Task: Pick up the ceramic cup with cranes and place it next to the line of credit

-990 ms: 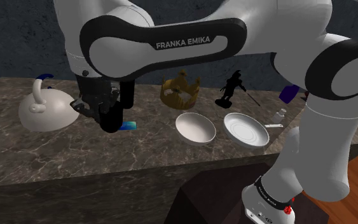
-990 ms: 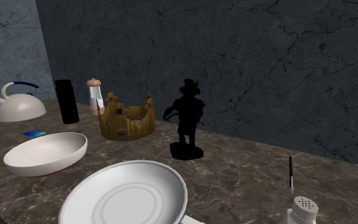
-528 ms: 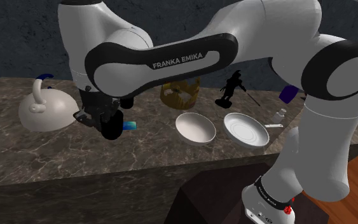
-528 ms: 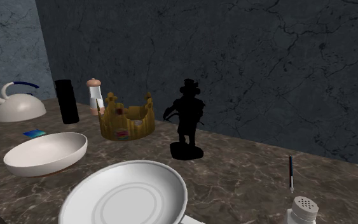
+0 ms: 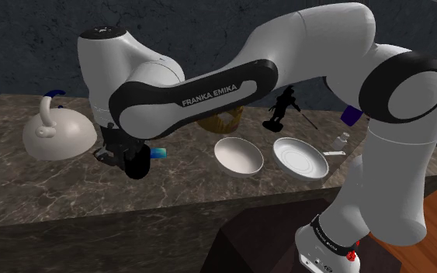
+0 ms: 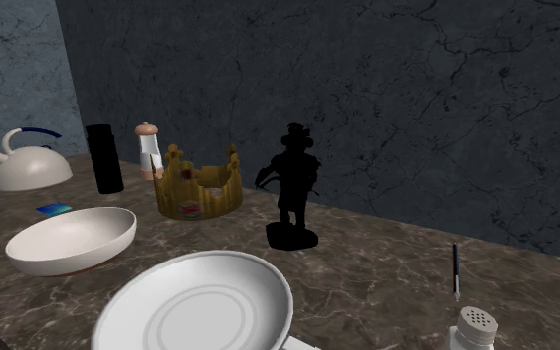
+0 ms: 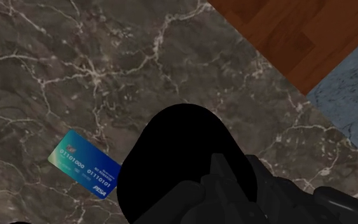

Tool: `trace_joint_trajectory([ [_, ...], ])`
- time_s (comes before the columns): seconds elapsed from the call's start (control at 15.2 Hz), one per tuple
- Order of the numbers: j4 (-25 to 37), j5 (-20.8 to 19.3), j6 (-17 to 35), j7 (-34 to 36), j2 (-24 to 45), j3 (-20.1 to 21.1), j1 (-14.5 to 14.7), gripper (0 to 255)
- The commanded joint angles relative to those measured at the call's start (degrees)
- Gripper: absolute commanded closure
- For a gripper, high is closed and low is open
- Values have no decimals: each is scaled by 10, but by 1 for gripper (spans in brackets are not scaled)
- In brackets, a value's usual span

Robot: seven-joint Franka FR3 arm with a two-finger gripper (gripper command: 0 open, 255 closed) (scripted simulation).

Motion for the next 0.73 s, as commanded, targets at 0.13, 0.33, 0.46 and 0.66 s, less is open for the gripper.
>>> trace_joint_trajectory([
  [0.13,-15,-4,22,4,7,-2,0,255],
  [0.33,-14,-4,22,4,7,-2,0,255],
  [0.46,-14,-4,22,4,7,-2,0,255],
  [0.66,-14,-4,22,4,7,-2,0,0],
])
